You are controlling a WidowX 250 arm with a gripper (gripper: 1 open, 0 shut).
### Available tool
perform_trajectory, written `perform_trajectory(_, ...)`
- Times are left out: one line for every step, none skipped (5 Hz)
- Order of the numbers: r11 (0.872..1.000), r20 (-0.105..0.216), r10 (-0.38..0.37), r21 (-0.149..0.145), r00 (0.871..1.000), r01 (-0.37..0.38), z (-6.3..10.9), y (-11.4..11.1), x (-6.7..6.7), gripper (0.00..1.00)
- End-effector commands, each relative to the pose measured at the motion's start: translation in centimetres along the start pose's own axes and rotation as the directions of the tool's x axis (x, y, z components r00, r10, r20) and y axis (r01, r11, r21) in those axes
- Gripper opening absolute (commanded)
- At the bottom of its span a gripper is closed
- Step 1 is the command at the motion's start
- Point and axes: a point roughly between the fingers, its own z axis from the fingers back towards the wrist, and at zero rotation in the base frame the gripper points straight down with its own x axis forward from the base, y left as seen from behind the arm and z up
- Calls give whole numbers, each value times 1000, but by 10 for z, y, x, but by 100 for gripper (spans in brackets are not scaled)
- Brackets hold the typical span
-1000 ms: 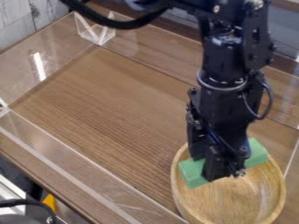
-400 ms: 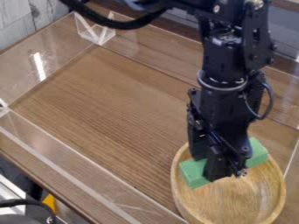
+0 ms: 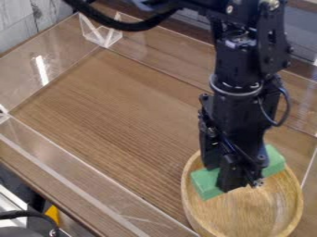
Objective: Put the green block in the brown bowl
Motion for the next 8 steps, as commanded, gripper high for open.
perform_trajectory(1000,44,15,9,999,-16,9,2,4,0)
perform_trajectory(1000,44,22,8,999,-22,8,3,4,0)
perform_trajectory(1000,44,28,6,999,-29,7,3,4,0)
perform_trajectory(999,44,35,5,998,-35,7,3,4,0)
perform_trajectory(999,44,41,4,998,-42,6,3,4,0)
perform_trajectory(999,44,47,2,998,-48,6,3,4,0)
perform_trajectory(999,43,53,0,998,-53,6,3,4,0)
perform_trajectory(998,43,59,-2,997,-59,5,3,4,0)
